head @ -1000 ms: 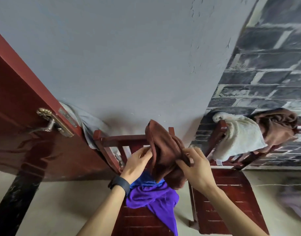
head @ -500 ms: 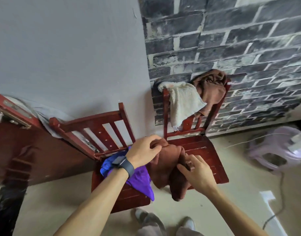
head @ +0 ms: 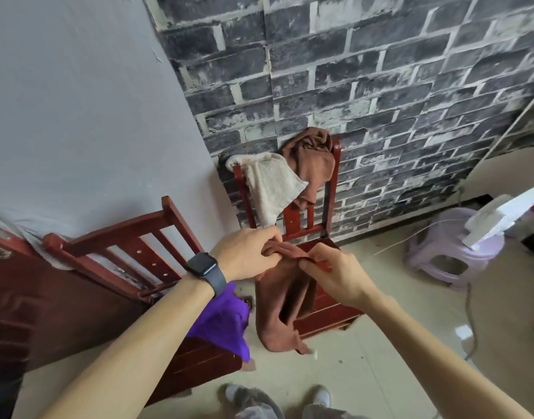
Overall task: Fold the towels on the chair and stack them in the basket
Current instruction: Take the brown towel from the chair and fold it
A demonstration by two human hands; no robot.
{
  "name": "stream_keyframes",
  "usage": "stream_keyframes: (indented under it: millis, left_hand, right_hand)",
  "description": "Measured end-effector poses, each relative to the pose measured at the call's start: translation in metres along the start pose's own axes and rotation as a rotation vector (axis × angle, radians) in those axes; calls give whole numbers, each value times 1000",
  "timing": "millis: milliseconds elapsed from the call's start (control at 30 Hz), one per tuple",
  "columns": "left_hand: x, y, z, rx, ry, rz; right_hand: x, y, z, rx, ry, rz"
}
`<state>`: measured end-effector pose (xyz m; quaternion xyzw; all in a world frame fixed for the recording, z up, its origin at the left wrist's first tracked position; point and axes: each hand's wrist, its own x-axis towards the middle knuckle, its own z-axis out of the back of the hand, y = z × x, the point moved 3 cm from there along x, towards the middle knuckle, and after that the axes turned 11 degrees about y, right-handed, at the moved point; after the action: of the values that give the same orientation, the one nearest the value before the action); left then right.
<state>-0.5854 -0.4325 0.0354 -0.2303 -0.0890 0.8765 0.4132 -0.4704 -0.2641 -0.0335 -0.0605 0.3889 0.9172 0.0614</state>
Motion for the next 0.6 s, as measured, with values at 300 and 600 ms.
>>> stream_keyframes:
  millis: [300, 600]
  left_hand:
    - [6, 15, -7, -325, -66, 77]
    - [33, -8, -8, -1091, -64, 12]
  right_hand:
    - [-9, -10, 28, 105, -25, -40]
    - [5, 24, 63, 286, -203, 64]
